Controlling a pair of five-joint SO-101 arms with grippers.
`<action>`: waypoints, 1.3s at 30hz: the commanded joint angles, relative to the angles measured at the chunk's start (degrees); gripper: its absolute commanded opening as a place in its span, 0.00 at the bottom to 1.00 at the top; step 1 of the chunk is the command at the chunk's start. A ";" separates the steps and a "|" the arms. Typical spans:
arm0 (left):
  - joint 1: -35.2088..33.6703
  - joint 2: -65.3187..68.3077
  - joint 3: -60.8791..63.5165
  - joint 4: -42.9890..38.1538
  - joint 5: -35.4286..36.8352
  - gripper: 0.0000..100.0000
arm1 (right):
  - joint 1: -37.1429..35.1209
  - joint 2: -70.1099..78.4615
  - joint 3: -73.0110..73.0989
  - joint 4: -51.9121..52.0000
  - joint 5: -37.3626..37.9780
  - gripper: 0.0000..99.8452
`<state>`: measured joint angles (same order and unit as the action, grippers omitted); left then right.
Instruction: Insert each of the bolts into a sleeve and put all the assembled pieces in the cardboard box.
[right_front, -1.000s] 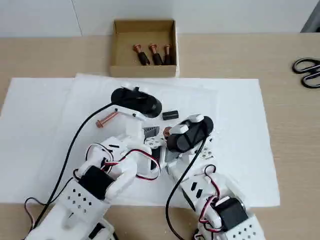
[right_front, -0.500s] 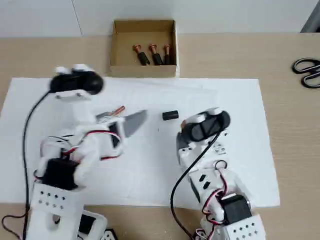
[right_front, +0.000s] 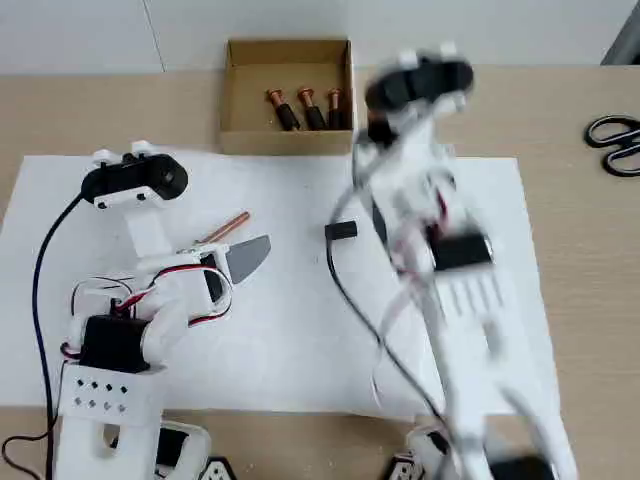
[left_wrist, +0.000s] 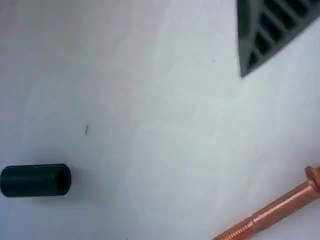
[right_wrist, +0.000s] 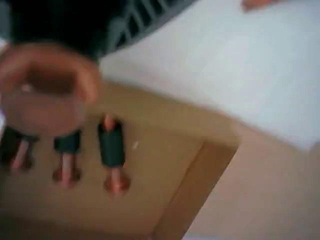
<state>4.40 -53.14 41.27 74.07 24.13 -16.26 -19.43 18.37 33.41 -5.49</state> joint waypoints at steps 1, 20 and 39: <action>-0.53 -0.79 -0.04 0.26 -0.18 0.33 | 0.22 19.03 -19.43 -5.41 -0.26 0.00; -0.62 -0.79 2.33 0.00 0.00 0.33 | -1.01 81.54 -74.99 -22.99 -0.26 0.01; -0.62 -0.79 2.24 -2.73 -0.09 0.33 | 1.71 83.91 -109.80 16.13 -0.18 0.26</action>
<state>4.22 -53.14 43.91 72.48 24.13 -15.91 66.37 -79.38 39.38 -5.49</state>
